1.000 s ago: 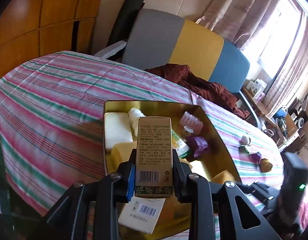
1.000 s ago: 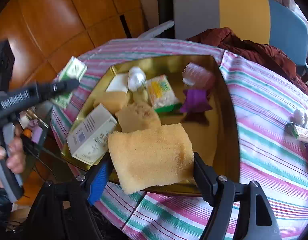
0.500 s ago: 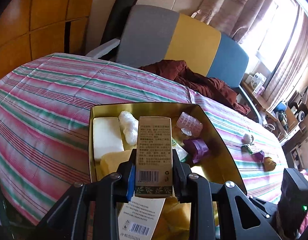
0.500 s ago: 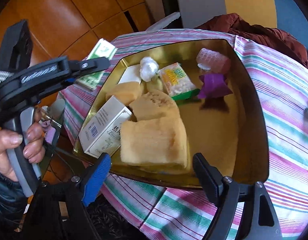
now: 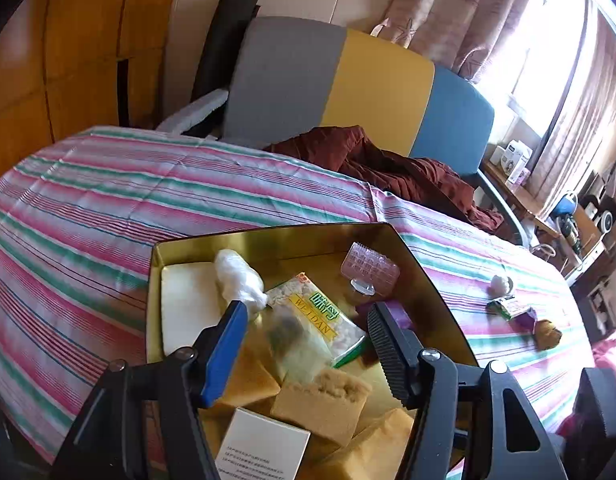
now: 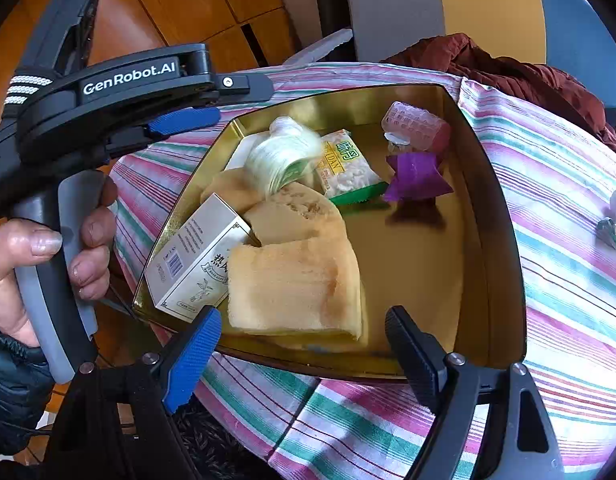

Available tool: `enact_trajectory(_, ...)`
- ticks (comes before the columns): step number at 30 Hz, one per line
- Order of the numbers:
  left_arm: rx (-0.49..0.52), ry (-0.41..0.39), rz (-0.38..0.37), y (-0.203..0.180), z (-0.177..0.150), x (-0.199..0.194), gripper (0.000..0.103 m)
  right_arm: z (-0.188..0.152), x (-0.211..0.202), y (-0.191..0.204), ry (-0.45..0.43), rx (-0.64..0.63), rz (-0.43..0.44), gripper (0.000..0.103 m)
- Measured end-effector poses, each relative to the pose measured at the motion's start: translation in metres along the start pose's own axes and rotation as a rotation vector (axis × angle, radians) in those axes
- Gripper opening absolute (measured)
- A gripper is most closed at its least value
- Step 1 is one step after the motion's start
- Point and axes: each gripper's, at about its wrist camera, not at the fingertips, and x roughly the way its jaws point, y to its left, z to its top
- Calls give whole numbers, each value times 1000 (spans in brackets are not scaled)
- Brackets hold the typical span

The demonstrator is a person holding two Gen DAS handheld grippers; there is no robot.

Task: Organize objects
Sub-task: 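Lower the medicine box and sponge into the gold tray and open both tools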

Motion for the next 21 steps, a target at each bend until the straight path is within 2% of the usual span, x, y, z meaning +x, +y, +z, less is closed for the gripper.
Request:
enact_trajectory(4,10,-3,42,5,-10,-9,65,-1,-3,3,-14,-12,-22,86)
enact_trajectory(9,31,-29,118,8,-27,-24,77,-1,-7,3,-36,-7,-49,86)
enact_trajectory(11,46,-40,141,6,-34,-31,78,0,-7,3,-44,-5,-57,86)
enact_trajectory(21,106,-89,192,-7,-49,-53,85,-2,-25,2,-112,14,-119,86)
